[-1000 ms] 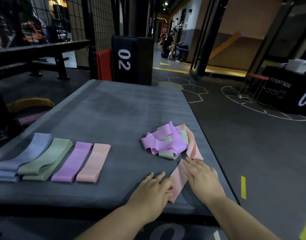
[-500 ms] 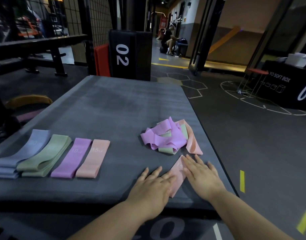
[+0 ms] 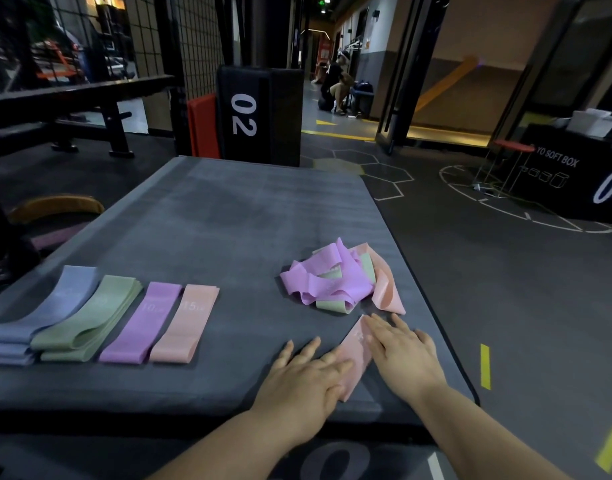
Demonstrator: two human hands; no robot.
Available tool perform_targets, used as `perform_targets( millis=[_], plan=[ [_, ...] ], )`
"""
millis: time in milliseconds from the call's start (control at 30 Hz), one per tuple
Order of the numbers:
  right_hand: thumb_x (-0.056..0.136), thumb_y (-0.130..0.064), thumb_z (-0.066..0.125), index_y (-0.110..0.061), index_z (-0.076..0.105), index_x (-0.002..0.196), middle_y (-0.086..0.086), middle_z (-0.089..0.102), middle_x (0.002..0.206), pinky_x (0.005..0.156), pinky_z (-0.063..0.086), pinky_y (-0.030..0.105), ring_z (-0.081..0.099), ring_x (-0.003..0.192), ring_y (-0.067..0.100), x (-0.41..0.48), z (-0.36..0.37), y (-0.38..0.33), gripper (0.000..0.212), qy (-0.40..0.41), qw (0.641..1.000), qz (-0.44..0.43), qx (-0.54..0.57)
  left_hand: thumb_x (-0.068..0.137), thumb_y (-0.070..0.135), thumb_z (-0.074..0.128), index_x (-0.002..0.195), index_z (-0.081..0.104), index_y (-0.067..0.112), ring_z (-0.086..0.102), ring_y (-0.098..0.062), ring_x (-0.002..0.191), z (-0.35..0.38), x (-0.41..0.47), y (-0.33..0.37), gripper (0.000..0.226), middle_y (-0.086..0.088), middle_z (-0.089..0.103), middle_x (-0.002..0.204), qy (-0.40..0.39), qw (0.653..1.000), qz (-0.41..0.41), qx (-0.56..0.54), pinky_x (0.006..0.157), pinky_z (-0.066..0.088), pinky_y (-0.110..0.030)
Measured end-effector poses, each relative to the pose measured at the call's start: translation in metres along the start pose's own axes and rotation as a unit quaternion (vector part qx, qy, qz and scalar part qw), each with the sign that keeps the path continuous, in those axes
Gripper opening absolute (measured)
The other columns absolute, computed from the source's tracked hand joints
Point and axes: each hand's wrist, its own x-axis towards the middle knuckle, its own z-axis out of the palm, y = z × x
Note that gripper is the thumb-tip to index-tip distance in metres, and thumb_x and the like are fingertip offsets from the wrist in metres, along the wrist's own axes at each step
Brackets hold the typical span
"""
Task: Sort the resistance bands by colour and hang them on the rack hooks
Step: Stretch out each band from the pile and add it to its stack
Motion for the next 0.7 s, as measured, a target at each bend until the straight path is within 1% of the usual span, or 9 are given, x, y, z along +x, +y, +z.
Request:
perform_targets(
  millis=[67, 133, 200, 267, 367, 467, 567, 633, 700],
  plan=[
    [0.104, -0.038, 0.022, -0.046, 0.029, 0.146, -0.024, 0.026, 0.154, 0.115, 0.013, 0.036, 0.012, 0.147, 0.007, 0.001, 0.000, 0.002, 0.044, 0.010, 1.000, 0.008, 0.011, 0.102, 0.037, 0.031, 0.147, 0.025, 0.042, -0.001, -0.008, 0.148, 0.001, 0.000, 0.000, 0.047, 0.026, 0.011, 0.157, 0.019, 1.000, -0.004, -0.012, 0.119, -0.006, -0.040],
    [0.104, -0.034, 0.024, -0.048, 0.036, 0.143, -0.024, 0.032, 0.152, 0.111, 0.016, 0.035, 0.017, 0.145, 0.007, 0.003, 0.000, 0.003, 0.042, 0.026, 0.999, 0.020, 0.028, 0.096, 0.041, 0.043, 0.137, 0.042, 0.041, 0.013, -0.008, 0.145, 0.002, 0.000, 0.000, 0.041, 0.026, 0.027, 0.151, 0.064, 0.997, -0.026, -0.044, 0.116, 0.007, -0.034],
    [0.104, -0.030, 0.030, -0.045, 0.045, 0.138, -0.023, 0.040, 0.147, 0.108, 0.020, 0.034, 0.024, 0.141, 0.008, 0.005, 0.000, 0.003, 0.040, 0.048, 0.997, 0.033, 0.048, 0.086, 0.049, 0.057, 0.111, 0.056, 0.036, 0.032, -0.007, 0.129, 0.000, 0.000, 0.001, 0.029, 0.023, 0.044, 0.126, 0.119, 0.989, -0.057, -0.068, 0.097, 0.024, -0.027],
    [0.102, -0.028, 0.039, -0.040, 0.056, 0.131, -0.017, 0.051, 0.140, 0.104, 0.028, 0.034, 0.034, 0.135, 0.012, 0.007, 0.001, 0.004, 0.035, 0.080, 0.993, 0.041, 0.077, 0.080, 0.056, 0.061, 0.094, 0.060, 0.030, 0.037, -0.004, 0.112, -0.004, 0.000, 0.001, 0.029, 0.019, 0.044, 0.105, 0.133, 0.986, -0.081, -0.061, 0.085, 0.023, -0.025],
    [0.098, -0.028, 0.051, -0.034, 0.069, 0.117, -0.009, 0.062, 0.124, 0.097, 0.038, 0.034, 0.045, 0.119, 0.019, 0.009, 0.003, 0.006, 0.026, 0.131, 0.984, 0.053, 0.113, 0.083, 0.058, 0.058, 0.092, 0.067, 0.029, 0.042, -0.006, 0.107, -0.009, 0.001, 0.000, 0.032, 0.016, 0.049, 0.101, 0.118, 0.986, -0.104, -0.062, 0.088, 0.027, -0.027],
    [0.097, -0.028, 0.054, -0.034, 0.071, 0.112, -0.007, 0.063, 0.114, 0.094, 0.041, 0.034, 0.047, 0.111, 0.019, 0.011, 0.001, 0.006, 0.024, 0.134, 0.979, 0.071, 0.133, 0.086, 0.058, 0.054, 0.096, 0.069, 0.031, 0.045, -0.008, 0.109, -0.012, 0.001, -0.002, 0.032, 0.013, 0.054, 0.104, 0.108, 0.985, -0.116, -0.065, 0.091, 0.028, -0.029],
    [0.091, -0.026, 0.061, -0.031, 0.075, 0.101, -0.009, 0.067, 0.098, 0.088, 0.049, 0.036, 0.055, 0.102, 0.020, 0.014, 0.001, 0.007, 0.017, 0.146, 0.971, 0.088, 0.167, 0.084, 0.054, 0.059, 0.093, 0.067, 0.032, 0.047, -0.008, 0.107, -0.012, 0.001, -0.001, 0.026, 0.014, 0.053, 0.100, 0.101, 0.985, -0.122, -0.075, 0.091, 0.030, -0.030],
    [0.087, -0.029, 0.066, -0.029, 0.076, 0.094, -0.011, 0.067, 0.085, 0.081, 0.052, 0.035, 0.059, 0.094, 0.021, 0.015, 0.002, 0.009, 0.012, 0.149, 0.968, 0.102, 0.174, 0.083, 0.050, 0.061, 0.088, 0.062, 0.031, 0.048, -0.008, 0.104, -0.012, 0.001, 0.001, 0.020, 0.015, 0.051, 0.094, 0.111, 0.983, -0.124, -0.084, 0.090, 0.032, -0.029],
    [0.085, -0.032, 0.068, -0.027, 0.076, 0.090, -0.012, 0.066, 0.080, 0.079, 0.051, 0.033, 0.059, 0.091, 0.020, 0.015, -0.001, 0.009, 0.011, 0.148, 0.968, 0.113, 0.170, 0.081, 0.049, 0.063, 0.085, 0.051, 0.031, 0.048, -0.010, 0.101, -0.013, 0.001, 0.002, 0.021, 0.016, 0.050, 0.092, 0.122, 0.980, -0.134, -0.086, 0.088, 0.033, -0.029]
  ],
)
